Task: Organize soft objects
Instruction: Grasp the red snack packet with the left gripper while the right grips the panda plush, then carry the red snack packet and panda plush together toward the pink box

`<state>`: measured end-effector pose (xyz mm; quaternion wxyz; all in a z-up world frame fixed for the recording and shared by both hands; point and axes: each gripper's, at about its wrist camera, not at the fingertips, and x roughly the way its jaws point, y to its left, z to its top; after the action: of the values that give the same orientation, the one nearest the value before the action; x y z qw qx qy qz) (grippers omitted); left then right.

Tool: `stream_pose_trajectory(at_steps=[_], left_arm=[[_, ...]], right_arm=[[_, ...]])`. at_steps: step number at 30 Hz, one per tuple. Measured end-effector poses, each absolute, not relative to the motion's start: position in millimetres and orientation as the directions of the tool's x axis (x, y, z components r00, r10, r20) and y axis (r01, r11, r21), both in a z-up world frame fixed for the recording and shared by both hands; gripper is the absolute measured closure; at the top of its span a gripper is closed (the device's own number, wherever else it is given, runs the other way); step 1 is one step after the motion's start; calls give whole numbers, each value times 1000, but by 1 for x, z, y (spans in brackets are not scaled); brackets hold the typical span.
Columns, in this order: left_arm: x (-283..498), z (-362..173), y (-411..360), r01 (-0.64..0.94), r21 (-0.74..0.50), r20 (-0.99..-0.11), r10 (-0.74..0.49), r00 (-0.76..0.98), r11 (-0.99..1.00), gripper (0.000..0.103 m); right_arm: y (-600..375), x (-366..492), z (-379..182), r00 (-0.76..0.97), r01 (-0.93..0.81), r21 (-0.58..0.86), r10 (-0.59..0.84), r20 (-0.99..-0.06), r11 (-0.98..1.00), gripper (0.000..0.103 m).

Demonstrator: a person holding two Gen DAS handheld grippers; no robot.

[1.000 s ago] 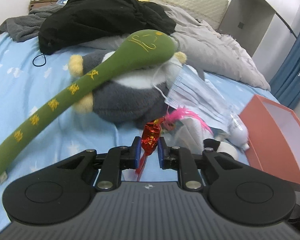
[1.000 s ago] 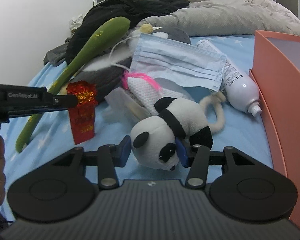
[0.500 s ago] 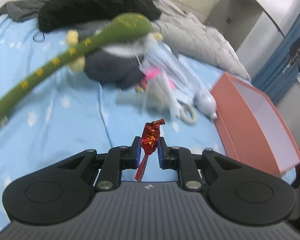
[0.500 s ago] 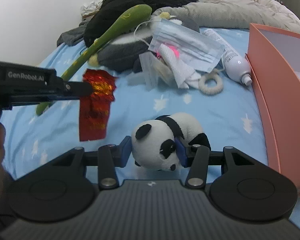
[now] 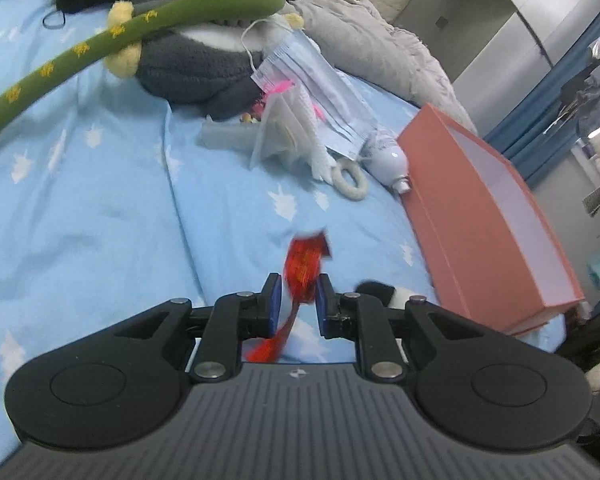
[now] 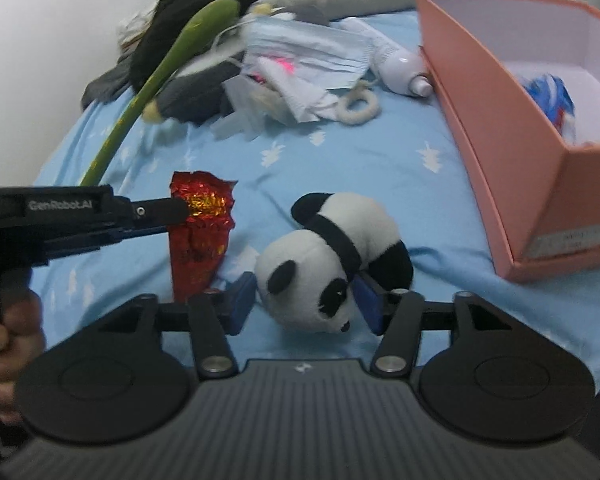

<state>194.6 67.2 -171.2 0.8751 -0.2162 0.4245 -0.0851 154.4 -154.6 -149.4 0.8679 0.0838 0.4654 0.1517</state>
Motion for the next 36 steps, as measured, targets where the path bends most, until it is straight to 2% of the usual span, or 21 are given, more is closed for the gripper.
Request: stream_pose_trajectory(at_steps=[5,7,9,13,15,17,21,25,32,36], left_arm=[[212,-184,69,-58,-486,-710,-356,607,872,81],[215,-188,68,-64,-475,-720,-346,601,878,77],[215,-189,67,-69,-452,-726,-322,608,889,58],[216,-186,62,-23,-372,-745,-283,604,928,50],[214,-183,58,4,-304,-760,-245,602,953,33],[210,-181,57,23,-242,-765,-205,610,970,27],[207,-179,58,78,-177,-774,-188,605,981,23],[215,-182,56,84,-114,-781,-142,608,990,22],[242,-195,43,155,-113,-813,-180,554,982,21],[249,-195,36,210,-73,-797,-184,576,975,21]], right_arm=[[-161,163,-153,532,-103,381,374,-760,919,39],[-162,168,-156,526,-58,402,371,-766,914,39],[-164,174,-159,515,-11,421,366,-775,907,39],[-157,177,-165,510,-5,369,320,-799,930,40],[-155,179,-171,489,-5,382,336,-805,924,41],[-153,179,-174,486,-5,386,340,-805,922,43],[-150,178,-170,499,-27,367,331,-801,930,45],[-149,177,-163,521,-65,320,306,-797,945,47],[-156,185,-161,542,-94,235,248,-803,967,47],[-160,187,-166,528,-96,232,247,-812,968,47]])
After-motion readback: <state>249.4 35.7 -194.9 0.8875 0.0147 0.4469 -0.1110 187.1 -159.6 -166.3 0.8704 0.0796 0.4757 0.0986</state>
